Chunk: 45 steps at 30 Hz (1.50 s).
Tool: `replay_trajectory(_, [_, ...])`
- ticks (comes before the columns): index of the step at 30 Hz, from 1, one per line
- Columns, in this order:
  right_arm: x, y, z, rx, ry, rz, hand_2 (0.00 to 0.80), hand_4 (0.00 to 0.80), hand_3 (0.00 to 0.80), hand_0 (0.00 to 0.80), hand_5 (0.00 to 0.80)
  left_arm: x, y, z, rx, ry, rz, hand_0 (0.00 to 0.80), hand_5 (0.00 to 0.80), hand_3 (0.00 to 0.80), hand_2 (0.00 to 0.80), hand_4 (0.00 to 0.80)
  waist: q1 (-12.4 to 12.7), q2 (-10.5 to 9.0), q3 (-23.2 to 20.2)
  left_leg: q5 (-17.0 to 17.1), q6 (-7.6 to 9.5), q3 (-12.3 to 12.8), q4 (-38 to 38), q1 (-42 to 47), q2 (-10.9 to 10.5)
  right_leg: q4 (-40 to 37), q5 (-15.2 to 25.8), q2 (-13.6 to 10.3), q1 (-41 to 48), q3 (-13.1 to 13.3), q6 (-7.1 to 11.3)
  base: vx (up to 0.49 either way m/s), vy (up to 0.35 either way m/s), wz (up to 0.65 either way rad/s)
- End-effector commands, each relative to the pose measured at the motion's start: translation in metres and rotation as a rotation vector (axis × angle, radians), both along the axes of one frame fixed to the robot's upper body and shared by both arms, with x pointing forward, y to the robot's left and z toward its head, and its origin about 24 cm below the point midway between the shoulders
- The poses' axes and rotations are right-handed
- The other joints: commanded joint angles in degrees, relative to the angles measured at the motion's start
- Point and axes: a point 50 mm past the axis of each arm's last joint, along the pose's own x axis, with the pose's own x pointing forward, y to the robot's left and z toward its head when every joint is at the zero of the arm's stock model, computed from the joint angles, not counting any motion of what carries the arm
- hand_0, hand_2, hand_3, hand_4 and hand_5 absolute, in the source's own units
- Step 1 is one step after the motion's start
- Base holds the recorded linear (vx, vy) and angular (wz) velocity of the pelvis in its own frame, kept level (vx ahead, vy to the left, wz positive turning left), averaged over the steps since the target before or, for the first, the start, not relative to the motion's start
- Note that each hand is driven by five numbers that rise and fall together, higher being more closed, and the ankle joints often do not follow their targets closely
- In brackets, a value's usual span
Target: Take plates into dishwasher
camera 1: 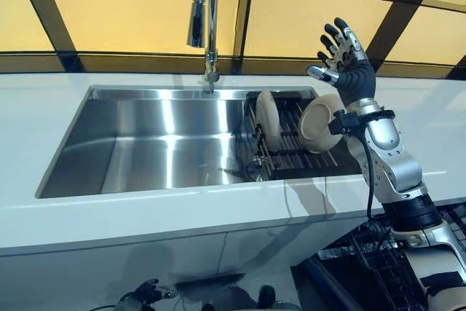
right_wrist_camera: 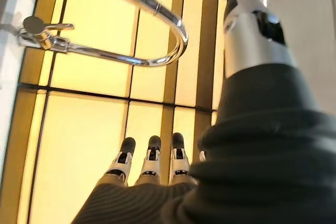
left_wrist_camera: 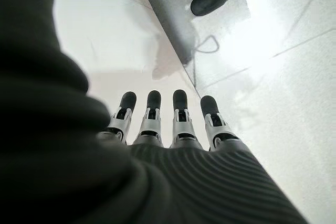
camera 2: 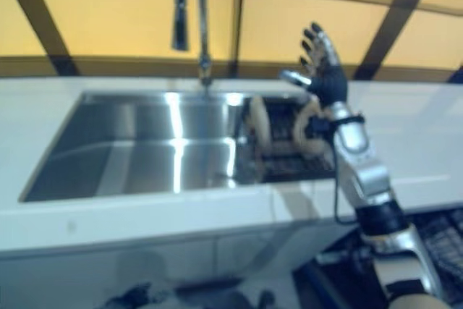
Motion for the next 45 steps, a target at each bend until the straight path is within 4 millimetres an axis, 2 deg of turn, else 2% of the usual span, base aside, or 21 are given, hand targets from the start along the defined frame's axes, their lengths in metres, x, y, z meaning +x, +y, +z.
replay_trajectory(1, [0.003,-0.021,0.032,0.06,-0.076,-0.089,0.0,0.0,0.0,0.0,0.0,0.015,-0.003,0.003,0.002,-0.031,-0.006,0.0,0.0,0.0,0.0,0.0,-1.0,1.31,0.5,-2.6,-2.35,-5.5,0.0,-0.3,0.5,0.3,5.3,3.7,-0.1,2.8,-2.49,0.093,-0.107,0.32])
replay_trajectory(10, [0.017,-0.051,0.018,0.14,0.087,-0.208,0.0,0.0,0.0,0.0,0.0,0.01,-0.014,-0.001,-0.046,-0.023,0.011,0.0,0.0,0.0,0.0,0.0,-0.1,0.07,-1.5,-2.4,-3.55,-3.4,0.0,-0.1,1.9,-5.3,3.6,5.4,6.9,2.7,-3.62,0.075,-0.103,0.0])
replay_trajectory(19, [0.03,-0.075,0.011,0.159,0.21,-0.239,0.0,0.0,0.0,0.0,0.0,0.011,-0.018,-0.002,-0.04,-0.013,-0.029,0.0,0.0,0.0,0.0,0.0,0.6,-0.18,-1.7,-2.1,-4.27,-2.7,0.0,-0.2,2.4,-5.9,2.4,6.0,8.7,2.2,-4.28,0.05,-0.05,0.01])
replay_trajectory(31, [0.036,-0.064,-0.01,0.172,0.348,-0.111,0.0,0.0,0.0,0.0,0.0,0.011,-0.019,-0.003,-0.04,-0.009,-0.05,0.0,0.0,0.0,0.0,0.0,1.2,-0.39,-1.5,-1.8,-4.61,-1.7,0.0,-0.6,2.5,-6.3,1.9,6.2,9.4,0.8,-4.53,0.019,-0.016,0.05])
replay_trajectory(39, [0.042,-0.06,-0.013,0.164,0.402,-0.128,0.0,0.0,0.0,0.0,0.0,0.013,-0.021,-0.003,-0.044,-0.008,-0.053,0.0,0.0,0.0,0.0,0.0,1.6,-0.51,-1.3,-1.8,-4.58,-1.2,0.0,-0.4,2.5,-6.3,1.7,6.1,9.9,0.3,-4.57,0.0,0.0,0.0])
replay_trajectory(45, [0.046,-0.06,-0.012,0.143,0.412,-0.167,0.0,0.0,0.0,0.0,0.0,0.015,-0.023,-0.003,-0.042,-0.005,-0.067,0.0,0.0,0.0,0.0,0.0,1.5,-0.68,-1.1,-1.9,-4.32,-1.5,0.0,-0.3,2.3,-5.9,1.5,6.1,10.1,1.1,-4.6,0.001,0.006,0.0])
